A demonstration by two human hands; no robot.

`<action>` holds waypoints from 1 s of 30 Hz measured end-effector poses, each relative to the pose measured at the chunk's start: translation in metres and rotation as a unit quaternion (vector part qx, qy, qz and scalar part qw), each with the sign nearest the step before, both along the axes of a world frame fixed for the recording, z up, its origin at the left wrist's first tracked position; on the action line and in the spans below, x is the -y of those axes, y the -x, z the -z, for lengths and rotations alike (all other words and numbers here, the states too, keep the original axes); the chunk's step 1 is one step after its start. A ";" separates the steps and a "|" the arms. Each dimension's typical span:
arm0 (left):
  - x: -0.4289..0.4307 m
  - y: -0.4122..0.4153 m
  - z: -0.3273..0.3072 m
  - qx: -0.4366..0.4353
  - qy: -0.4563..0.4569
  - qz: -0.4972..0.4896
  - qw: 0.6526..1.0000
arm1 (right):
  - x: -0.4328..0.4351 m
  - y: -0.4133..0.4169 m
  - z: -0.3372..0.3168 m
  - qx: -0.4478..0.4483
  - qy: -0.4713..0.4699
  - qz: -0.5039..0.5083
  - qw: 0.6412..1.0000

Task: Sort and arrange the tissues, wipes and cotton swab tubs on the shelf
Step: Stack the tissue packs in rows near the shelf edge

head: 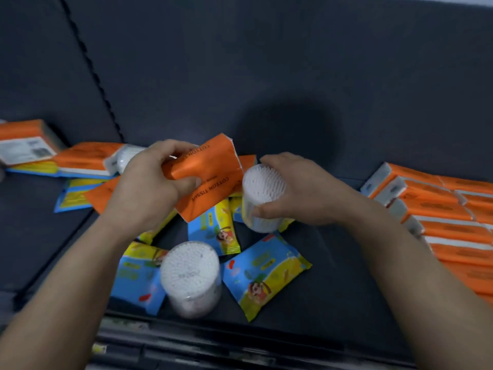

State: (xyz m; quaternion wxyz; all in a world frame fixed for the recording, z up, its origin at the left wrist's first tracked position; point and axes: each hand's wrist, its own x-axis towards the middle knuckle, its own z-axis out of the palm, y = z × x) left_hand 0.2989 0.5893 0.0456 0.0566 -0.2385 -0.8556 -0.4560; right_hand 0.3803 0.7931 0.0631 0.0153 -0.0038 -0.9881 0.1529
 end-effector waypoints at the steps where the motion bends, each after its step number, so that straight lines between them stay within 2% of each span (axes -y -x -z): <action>1: 0.010 0.001 -0.002 -0.007 0.001 -0.009 1.000 | 0.005 0.004 -0.002 -0.007 0.001 -0.005 1.000; 8: 0.086 -0.005 -0.013 -0.015 -0.043 -0.112 0.993 | 0.052 0.034 -0.011 -0.049 0.034 -0.049 0.997; 18: 0.156 -0.046 -0.003 -0.008 -0.059 -0.269 0.961 | 0.130 0.061 -0.004 -0.020 0.059 -0.211 0.975; 24: 0.187 -0.042 0.003 -0.015 -0.061 -0.278 0.958 | 0.169 0.070 -0.001 0.016 0.047 -0.249 0.967; 30: 0.232 -0.012 0.009 0.010 -0.080 -0.247 0.966 | 0.226 0.090 0.014 0.027 0.032 -0.217 0.975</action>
